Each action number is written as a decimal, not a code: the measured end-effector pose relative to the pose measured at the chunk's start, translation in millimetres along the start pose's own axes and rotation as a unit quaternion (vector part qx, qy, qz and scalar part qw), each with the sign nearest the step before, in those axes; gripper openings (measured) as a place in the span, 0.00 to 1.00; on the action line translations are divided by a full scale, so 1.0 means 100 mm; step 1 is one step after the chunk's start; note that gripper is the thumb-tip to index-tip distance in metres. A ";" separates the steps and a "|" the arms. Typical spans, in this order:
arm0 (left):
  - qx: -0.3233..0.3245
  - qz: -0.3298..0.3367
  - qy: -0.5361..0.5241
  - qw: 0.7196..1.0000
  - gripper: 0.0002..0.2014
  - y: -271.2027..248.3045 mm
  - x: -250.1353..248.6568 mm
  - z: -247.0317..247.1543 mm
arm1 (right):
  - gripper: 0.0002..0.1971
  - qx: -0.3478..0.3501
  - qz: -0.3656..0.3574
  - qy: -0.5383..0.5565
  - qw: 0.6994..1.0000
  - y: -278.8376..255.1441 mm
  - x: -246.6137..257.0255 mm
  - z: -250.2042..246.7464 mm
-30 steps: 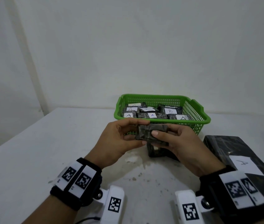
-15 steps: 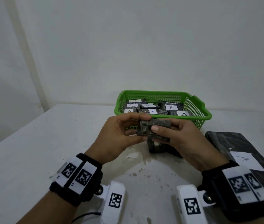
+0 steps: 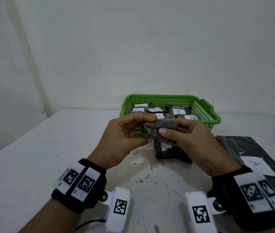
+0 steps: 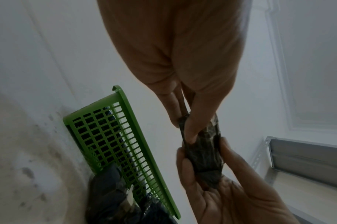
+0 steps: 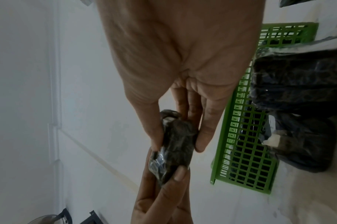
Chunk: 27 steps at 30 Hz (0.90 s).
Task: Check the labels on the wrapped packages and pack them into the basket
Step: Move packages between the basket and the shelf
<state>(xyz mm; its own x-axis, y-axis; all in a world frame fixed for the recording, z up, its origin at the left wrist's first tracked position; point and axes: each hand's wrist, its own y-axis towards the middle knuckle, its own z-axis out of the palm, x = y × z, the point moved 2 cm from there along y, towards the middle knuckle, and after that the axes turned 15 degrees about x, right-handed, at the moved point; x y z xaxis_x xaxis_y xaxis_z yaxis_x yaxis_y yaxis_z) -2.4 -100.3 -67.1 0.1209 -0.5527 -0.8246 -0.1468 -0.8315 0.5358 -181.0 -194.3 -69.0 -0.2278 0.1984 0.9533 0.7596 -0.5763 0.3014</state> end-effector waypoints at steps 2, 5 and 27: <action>0.010 -0.005 -0.003 1.000 0.25 0.00 0.00 0.00 | 0.21 -0.016 -0.016 -0.026 0.999 0.00 0.01 0.00; -0.001 -0.028 -0.018 0.999 0.31 0.00 0.00 -0.01 | 0.19 -0.033 -0.047 -0.063 0.996 -0.02 0.04 -0.01; -0.020 -0.004 0.038 0.999 0.20 -0.01 -0.09 -0.02 | 0.25 0.003 -0.002 0.008 1.000 -0.03 0.06 -0.07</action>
<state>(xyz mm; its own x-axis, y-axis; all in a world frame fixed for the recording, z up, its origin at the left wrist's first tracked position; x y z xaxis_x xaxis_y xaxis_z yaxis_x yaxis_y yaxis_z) -1.6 -94.7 -60.4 0.1954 -0.5480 -0.8133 -0.1064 -0.8363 0.5379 -188.8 -196.7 -64.6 -0.2411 0.1883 0.9521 0.7621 -0.5707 0.3058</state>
